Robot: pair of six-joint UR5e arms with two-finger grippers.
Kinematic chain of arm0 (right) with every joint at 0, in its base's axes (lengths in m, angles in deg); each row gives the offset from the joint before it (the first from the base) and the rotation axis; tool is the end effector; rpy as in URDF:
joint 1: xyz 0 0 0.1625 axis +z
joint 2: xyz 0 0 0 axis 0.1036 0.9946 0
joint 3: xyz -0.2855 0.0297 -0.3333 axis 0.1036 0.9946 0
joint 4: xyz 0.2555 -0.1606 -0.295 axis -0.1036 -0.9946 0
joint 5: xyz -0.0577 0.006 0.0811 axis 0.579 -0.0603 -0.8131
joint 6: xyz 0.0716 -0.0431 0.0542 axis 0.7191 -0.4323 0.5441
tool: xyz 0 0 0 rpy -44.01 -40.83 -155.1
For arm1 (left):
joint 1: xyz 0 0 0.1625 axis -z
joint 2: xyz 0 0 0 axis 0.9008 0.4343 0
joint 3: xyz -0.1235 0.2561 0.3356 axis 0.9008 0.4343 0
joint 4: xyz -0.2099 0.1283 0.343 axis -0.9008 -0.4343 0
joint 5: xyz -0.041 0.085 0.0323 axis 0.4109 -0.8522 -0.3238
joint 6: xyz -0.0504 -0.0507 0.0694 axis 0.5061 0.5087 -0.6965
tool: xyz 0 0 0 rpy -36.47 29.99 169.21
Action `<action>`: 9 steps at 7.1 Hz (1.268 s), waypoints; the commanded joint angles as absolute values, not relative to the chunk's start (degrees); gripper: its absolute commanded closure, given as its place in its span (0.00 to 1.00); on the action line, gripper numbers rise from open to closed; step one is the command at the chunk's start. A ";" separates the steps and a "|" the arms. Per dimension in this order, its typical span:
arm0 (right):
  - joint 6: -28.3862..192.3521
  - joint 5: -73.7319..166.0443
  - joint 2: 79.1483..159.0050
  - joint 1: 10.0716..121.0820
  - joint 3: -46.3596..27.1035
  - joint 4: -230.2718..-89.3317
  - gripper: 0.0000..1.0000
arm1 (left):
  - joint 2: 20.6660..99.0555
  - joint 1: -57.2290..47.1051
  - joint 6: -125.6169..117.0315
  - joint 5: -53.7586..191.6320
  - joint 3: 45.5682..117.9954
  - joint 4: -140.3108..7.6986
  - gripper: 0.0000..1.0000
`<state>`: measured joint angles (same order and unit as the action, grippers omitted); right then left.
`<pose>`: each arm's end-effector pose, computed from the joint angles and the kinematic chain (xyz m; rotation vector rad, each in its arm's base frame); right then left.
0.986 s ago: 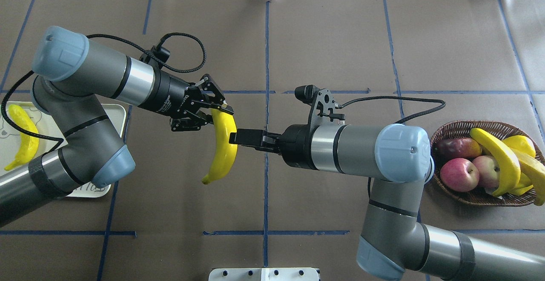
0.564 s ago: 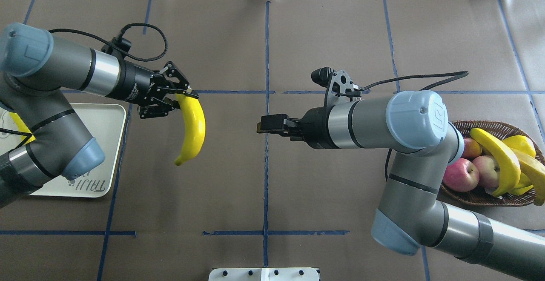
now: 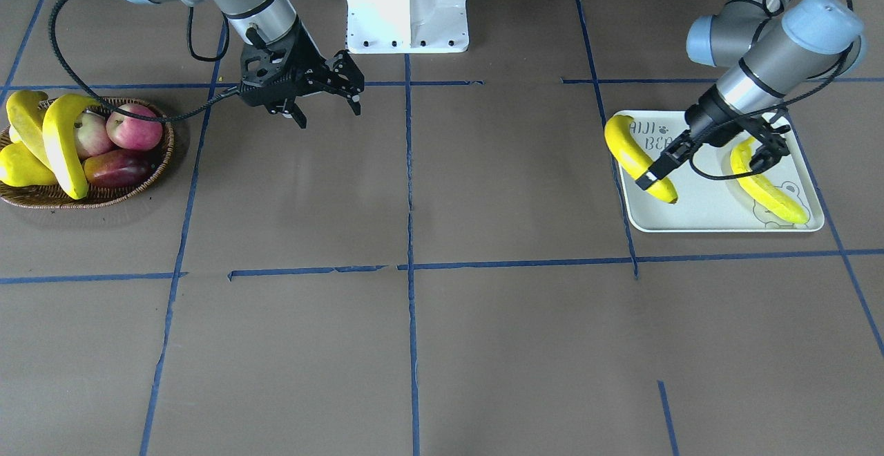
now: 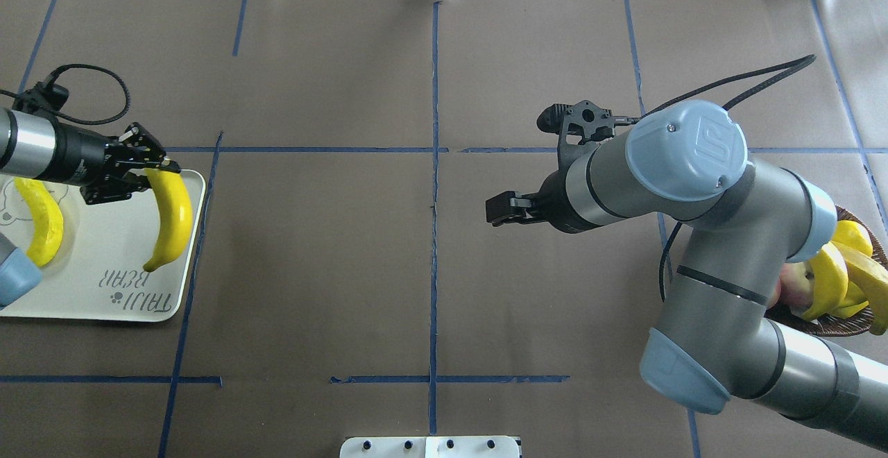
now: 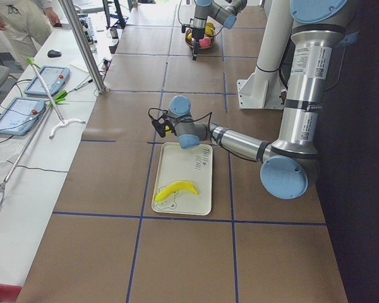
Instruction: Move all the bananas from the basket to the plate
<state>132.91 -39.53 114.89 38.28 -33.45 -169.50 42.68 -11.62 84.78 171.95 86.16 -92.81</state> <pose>-0.4254 -0.3893 0.2248 0.1683 -0.9765 0.0007 0.2640 -0.4726 0.5014 -0.1772 1.1688 -0.7080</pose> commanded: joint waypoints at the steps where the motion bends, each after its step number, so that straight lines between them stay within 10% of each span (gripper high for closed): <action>1: 126.14 -39.54 115.18 39.25 -37.30 -180.08 0.00 | 38.69 -8.99 82.31 171.77 81.46 -92.85 1.00; 3: 126.13 -39.54 115.27 39.26 -37.31 -180.09 0.00 | 38.95 -5.30 82.23 171.68 75.39 -93.02 0.95; 4: 126.13 -39.54 115.36 39.26 -37.31 -180.09 0.00 | 38.77 -4.33 82.05 171.59 74.58 -93.11 0.76; 5: 126.04 -39.54 115.45 39.26 -37.31 -180.09 0.00 | 38.77 -3.79 77.79 171.59 74.40 -93.11 0.25; 6: 126.04 -39.63 115.45 39.26 -37.48 -180.09 0.00 | 38.77 -2.22 74.53 171.24 74.31 -92.85 0.00; 9: 121.85 -43.03 117.54 42.58 -39.66 -182.01 0.00 | 39.30 3.14 74.40 178.08 80.33 -92.85 0.00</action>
<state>124.39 -40.85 116.14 40.85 -38.34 -180.98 39.08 1.20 74.53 175.40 76.99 -92.86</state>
